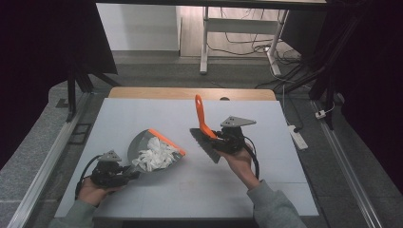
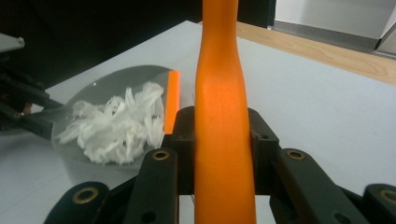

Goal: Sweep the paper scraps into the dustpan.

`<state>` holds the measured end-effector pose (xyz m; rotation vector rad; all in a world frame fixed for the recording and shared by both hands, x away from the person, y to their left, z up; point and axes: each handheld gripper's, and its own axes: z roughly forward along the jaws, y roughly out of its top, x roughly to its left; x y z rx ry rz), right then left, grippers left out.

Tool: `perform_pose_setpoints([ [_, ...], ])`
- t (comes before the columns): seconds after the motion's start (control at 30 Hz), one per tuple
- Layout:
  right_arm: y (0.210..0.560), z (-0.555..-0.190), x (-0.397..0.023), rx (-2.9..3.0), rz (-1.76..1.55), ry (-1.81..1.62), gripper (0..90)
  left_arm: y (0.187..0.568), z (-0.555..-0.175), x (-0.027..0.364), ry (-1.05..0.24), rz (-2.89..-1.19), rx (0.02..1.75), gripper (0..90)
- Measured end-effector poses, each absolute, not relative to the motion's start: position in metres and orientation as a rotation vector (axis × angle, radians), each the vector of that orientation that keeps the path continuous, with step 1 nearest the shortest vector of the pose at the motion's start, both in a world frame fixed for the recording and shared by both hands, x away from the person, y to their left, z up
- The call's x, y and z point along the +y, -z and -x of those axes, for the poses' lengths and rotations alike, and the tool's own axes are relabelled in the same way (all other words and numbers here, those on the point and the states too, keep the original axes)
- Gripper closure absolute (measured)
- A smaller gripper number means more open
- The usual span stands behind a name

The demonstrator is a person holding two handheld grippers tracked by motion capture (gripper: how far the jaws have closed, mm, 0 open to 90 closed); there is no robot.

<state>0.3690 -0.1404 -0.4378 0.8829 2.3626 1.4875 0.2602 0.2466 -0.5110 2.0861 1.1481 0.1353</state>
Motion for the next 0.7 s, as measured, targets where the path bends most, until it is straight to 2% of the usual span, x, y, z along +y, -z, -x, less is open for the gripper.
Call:
perform_pose_setpoints([
  [0.7,0.448,-0.352,-0.191,2.395,-0.894,-1.461,69.8,0.507,-0.259,0.253,-0.189,-1.992,1.220,61.5],
])
